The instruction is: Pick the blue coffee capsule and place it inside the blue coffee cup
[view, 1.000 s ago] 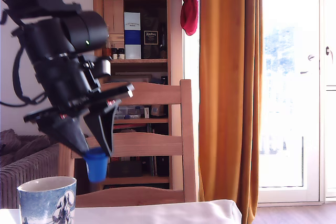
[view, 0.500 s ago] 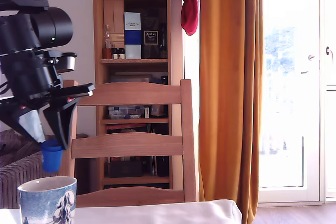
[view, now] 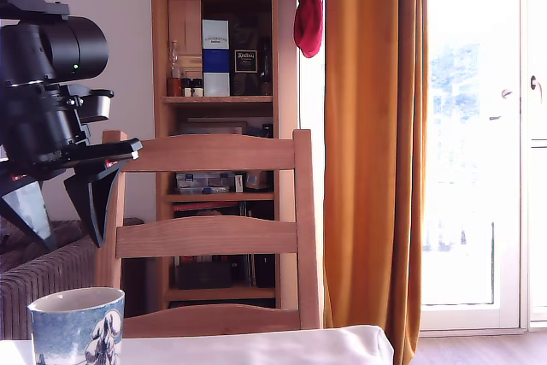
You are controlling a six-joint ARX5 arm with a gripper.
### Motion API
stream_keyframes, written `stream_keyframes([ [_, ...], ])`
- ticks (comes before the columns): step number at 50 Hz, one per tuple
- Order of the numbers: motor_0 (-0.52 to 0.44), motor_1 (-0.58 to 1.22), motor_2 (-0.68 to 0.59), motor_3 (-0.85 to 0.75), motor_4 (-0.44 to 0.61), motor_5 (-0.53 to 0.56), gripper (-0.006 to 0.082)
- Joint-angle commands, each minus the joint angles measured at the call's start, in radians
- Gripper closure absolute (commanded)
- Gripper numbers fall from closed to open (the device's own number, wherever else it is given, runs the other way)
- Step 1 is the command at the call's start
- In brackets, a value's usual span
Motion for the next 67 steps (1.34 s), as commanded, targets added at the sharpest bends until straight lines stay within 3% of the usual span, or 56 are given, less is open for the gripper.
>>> stream_keyframes([
  [1,-0.002,0.014,-0.005,-0.002,-0.005,0.011,0.0254],
  [4,0.000,0.014,-0.005,-0.002,-0.007,0.039,0.0400],
  [10,0.002,0.012,-0.005,0.000,-0.022,0.093,0.0802],
  [19,0.002,-0.010,-0.005,0.014,-0.102,0.145,0.0779],
  [33,0.037,-0.115,-0.021,0.048,-0.124,0.164,0.0779],
  [67,0.267,-0.622,-0.256,0.196,-0.113,0.240,0.0779],
])
